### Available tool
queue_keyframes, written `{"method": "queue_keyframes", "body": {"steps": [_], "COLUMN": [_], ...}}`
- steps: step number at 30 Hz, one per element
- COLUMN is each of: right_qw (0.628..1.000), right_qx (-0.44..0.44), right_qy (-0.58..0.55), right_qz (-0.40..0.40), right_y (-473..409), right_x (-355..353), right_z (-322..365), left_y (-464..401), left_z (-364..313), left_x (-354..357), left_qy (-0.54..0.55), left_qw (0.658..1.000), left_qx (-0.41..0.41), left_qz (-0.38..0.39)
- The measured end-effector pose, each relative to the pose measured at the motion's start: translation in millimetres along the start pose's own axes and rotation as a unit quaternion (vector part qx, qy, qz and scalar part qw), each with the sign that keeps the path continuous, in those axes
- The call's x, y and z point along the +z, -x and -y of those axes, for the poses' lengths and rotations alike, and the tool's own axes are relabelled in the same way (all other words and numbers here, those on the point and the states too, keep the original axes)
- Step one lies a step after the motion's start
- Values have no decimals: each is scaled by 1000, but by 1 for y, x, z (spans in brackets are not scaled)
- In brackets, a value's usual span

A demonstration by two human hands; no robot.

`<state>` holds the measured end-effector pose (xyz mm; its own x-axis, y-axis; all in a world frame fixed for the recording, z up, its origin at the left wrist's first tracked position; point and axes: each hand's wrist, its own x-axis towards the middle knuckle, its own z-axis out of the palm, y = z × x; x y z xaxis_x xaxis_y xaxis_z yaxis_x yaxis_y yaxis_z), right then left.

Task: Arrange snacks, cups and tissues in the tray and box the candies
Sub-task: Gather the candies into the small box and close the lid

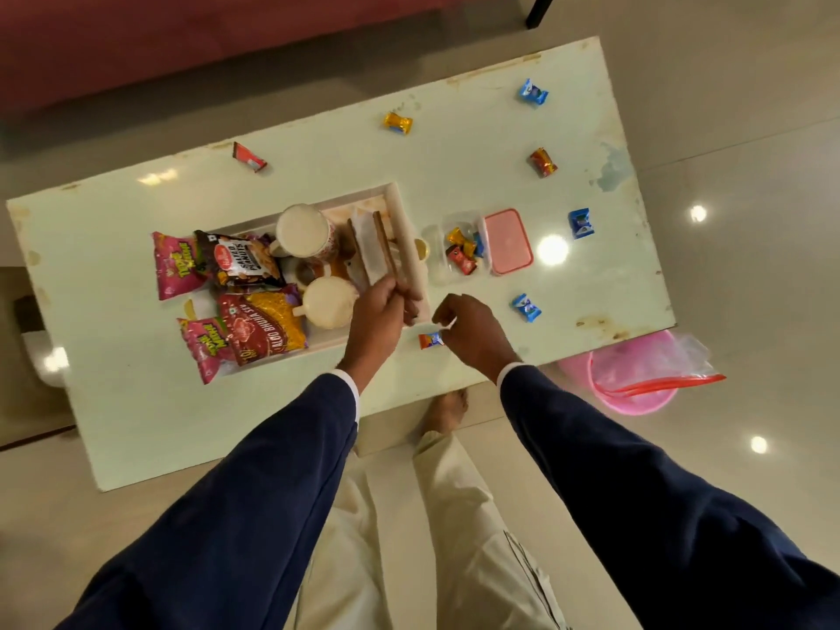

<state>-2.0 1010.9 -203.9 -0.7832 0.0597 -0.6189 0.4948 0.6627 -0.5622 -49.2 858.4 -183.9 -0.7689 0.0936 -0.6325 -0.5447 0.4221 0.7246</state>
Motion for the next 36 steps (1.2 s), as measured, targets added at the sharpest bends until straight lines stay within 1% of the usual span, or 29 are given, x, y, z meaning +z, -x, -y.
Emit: {"method": "queue_keyframes", "body": {"steps": [6, 10, 14, 17, 18, 20, 21, 22, 23, 25, 26, 27, 28, 29, 31, 32, 34, 35, 36], "right_qw": [992, 981, 980, 974, 975, 984, 989, 993, 993, 982, 973, 967, 963, 963, 965, 964, 953, 947, 945], "right_qx": [32, 28, 22, 18, 21, 46, 67, 85, 92, 74, 59, 43, 28, 20, -1, -11, -18, -22, -25], "right_qy": [117, 172, 173, 206, 203, 154, 115, 82, 61, 23, -6, -34, -64, -100, -168, -198, -255, -278, -291], "right_qz": [-44, -82, -95, -93, -90, -77, -57, -21, 35, 172, 222, 251, 259, 249, 201, 179, 162, 158, 149], "right_y": [9, 4, 0, -2, -3, -5, -6, -8, -9, -10, -11, -13, -18, -23, -37, -46, -65, -76, -89], "right_x": [56, 82, 94, 94, 93, 91, 89, 87, 82, 69, 63, 55, 47, 40, 23, 16, 0, -6, -12], "right_z": [-10, -12, -11, -8, -6, -3, -2, 1, 5, 19, 31, 44, 58, 72, 103, 117, 141, 152, 161], "left_y": [20, 21, 18, 13, 11, 7, 5, 4, 2, -1, -2, -6, -11, -17, -36, -49, -78, -94, -111], "left_z": [58, 72, 70, 64, 62, 57, 54, 50, 46, 38, 34, 28, 22, 17, 2, -5, -20, -25, -29], "left_x": [-42, -57, -72, -88, -94, -105, -110, -116, -121, -130, -134, -139, -144, -148, -163, -172, -192, -203, -214], "left_qy": [-74, -81, -73, -61, -59, -50, -42, -28, -5, 43, 57, 65, 65, 63, 28, -12, -105, -147, -193], "left_qw": [995, 993, 991, 989, 989, 989, 989, 989, 988, 982, 978, 976, 976, 976, 978, 974, 956, 948, 942], "left_qx": [-12, 3, 25, 36, 39, 50, 56, 64, 73, 93, 103, 114, 127, 143, 193, 224, 265, 266, 253], "left_qz": [65, 91, 114, 128, 131, 131, 131, 133, 139, 162, 171, 173, 166, 149, 77, 27, -67, -96, -108]}}
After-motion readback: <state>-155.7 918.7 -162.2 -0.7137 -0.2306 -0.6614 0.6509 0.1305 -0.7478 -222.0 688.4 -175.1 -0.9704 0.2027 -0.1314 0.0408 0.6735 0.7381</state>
